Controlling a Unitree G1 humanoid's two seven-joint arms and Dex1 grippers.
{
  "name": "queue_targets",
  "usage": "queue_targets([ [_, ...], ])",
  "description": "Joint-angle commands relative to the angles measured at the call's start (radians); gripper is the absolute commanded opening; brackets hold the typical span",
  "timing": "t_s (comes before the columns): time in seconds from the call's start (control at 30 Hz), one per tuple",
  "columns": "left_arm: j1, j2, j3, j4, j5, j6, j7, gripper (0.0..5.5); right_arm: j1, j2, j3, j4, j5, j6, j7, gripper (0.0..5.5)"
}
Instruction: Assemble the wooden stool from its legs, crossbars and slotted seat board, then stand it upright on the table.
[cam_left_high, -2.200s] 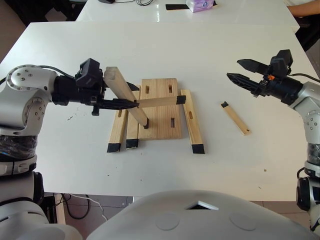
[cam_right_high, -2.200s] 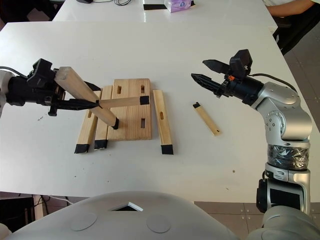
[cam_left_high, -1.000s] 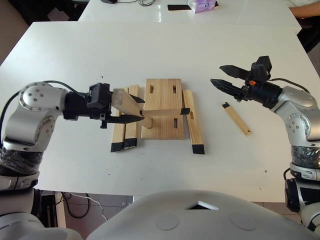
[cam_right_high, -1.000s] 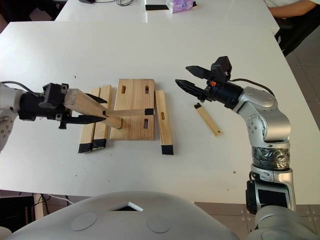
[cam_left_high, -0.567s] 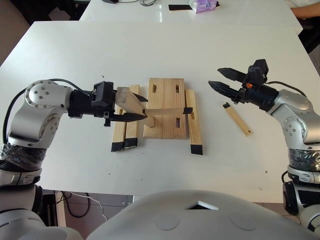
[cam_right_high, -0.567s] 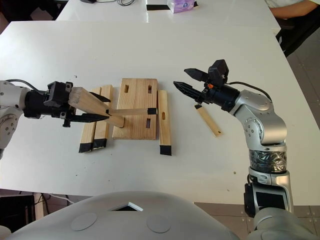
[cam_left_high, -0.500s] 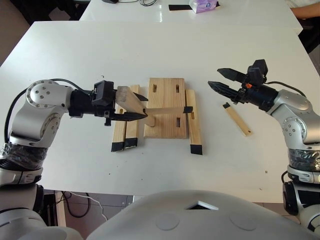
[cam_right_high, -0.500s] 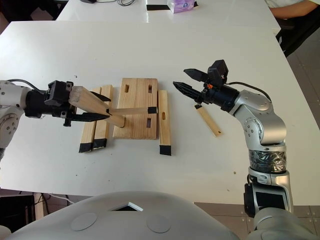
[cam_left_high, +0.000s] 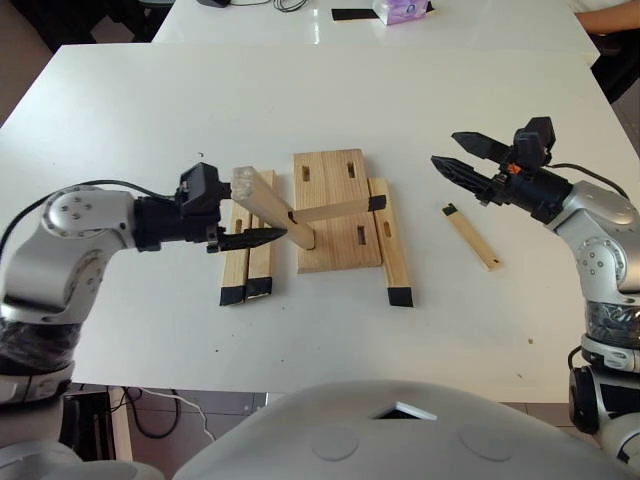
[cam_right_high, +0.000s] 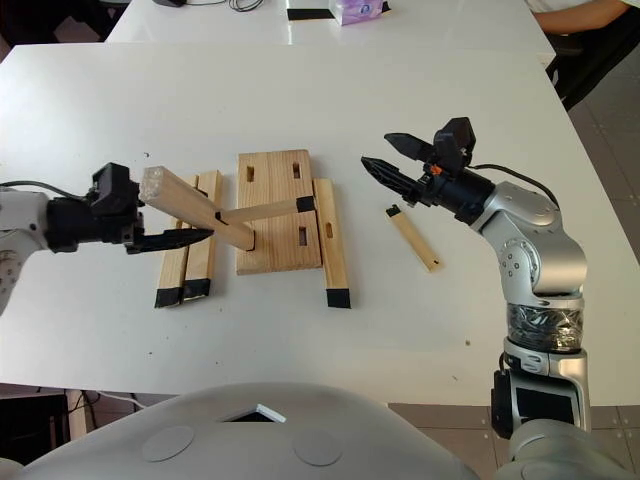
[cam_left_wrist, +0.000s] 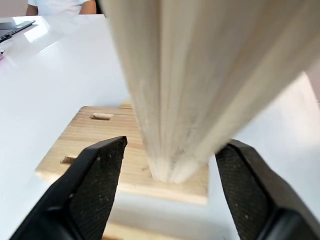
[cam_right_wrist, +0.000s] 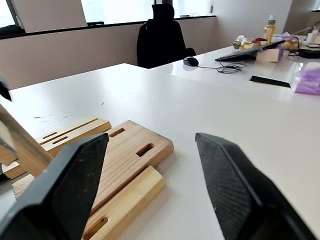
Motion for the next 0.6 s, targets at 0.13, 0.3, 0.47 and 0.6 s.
queue_targets([
  [0.13,0.145,-0.039,0.011,0.173,0.240,-0.047,0.182,3.16,0.055,0.035,-0.010,-0.057,0.012,0.000,-0.059,3.19],
  [0.3,0.090,-0.332,0.090,0.164,0.237,0.107,0.608,3.16,0.096,0.066,-0.022,-0.097,0.028,0.005,-0.095,3.19],
  [0.47,0.144,-0.493,0.082,0.008,0.235,0.285,0.837,3.16,0.135,0.068,-0.049,-0.134,0.057,0.030,-0.132,3.19],
  [0.6,0.171,-0.557,0.066,-0.087,0.252,0.390,0.937,3.16,0.153,0.069,-0.062,-0.160,0.081,0.060,-0.158,3.19],
])
